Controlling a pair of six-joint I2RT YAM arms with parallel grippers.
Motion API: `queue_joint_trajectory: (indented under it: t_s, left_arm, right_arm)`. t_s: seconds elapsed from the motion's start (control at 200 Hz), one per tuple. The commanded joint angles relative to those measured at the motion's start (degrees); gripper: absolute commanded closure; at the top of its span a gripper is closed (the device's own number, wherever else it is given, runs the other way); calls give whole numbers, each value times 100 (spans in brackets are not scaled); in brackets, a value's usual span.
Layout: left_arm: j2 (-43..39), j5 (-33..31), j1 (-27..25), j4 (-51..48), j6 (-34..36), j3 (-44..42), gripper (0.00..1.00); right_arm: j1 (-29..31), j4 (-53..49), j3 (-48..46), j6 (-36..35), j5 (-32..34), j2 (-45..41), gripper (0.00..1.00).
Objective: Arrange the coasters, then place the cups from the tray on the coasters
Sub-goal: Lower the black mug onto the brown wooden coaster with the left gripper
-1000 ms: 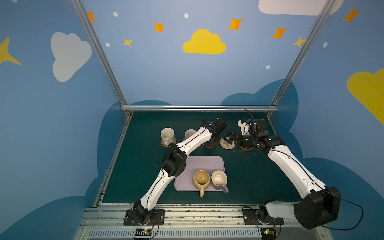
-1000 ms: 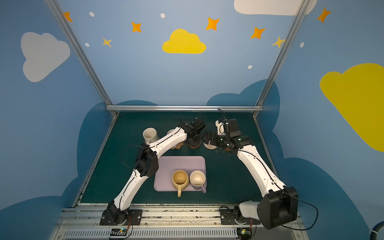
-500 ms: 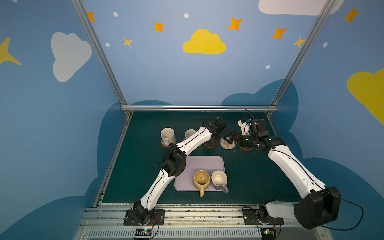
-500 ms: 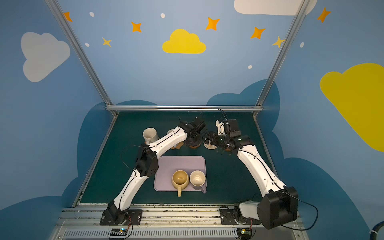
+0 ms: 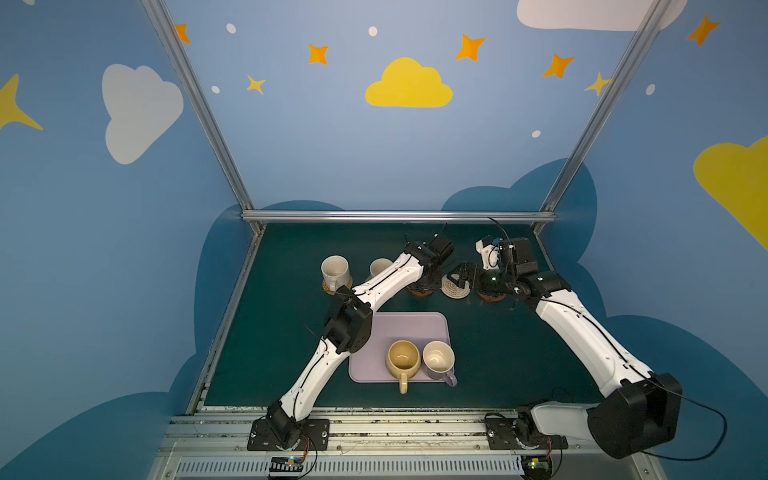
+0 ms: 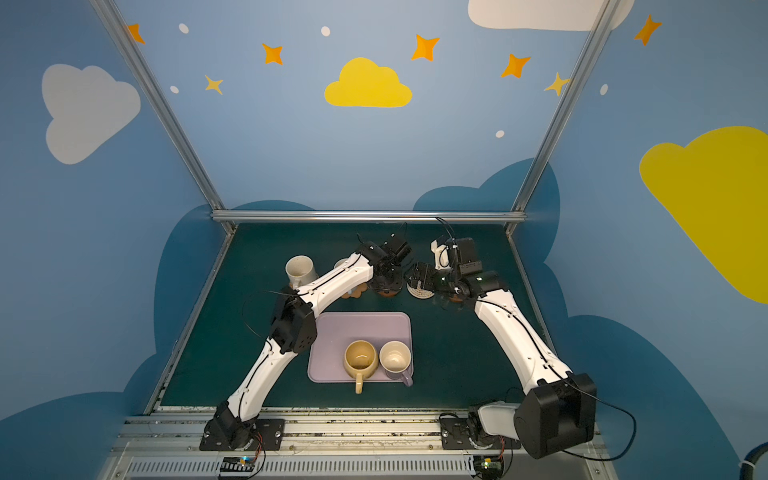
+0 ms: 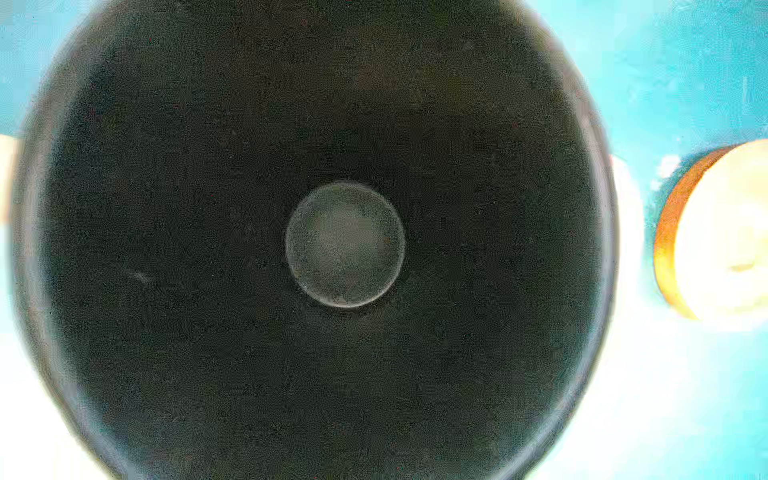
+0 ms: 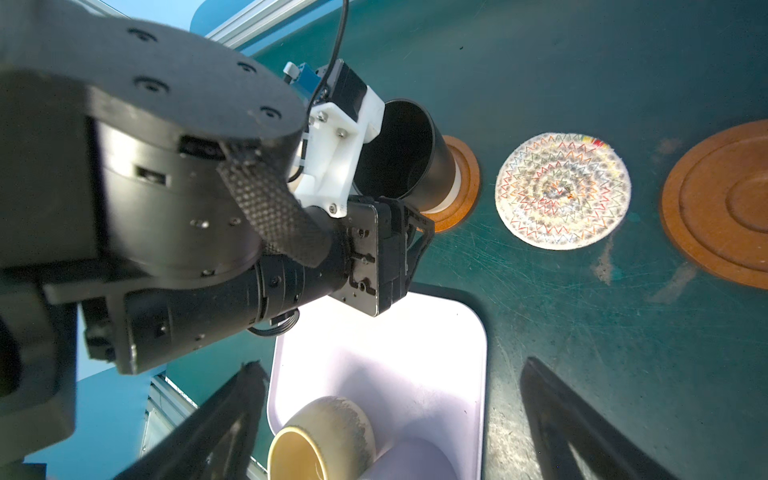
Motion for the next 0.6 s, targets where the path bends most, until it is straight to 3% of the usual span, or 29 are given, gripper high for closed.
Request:
queue_joint_trajectory:
  t_s: [0.0,0.135,0.456,0.596]
  left_arm:
    - [-222,92,16,-63,-26,122,48]
    - [-281,145,20,-50,-35,120,47]
    - [-623,348,16,-97,-35,110,31]
    - [-795,408,17,-93,-31,79,29]
  right_arm:
    - [-35,-13,-15,13,-28,-54,5]
    - [-32,-11,-25,31,-54,-56,5]
    - [-51,-22,-52,9,-29,-173,4]
    - [-53,18,-89,-20,-11,-295,5]
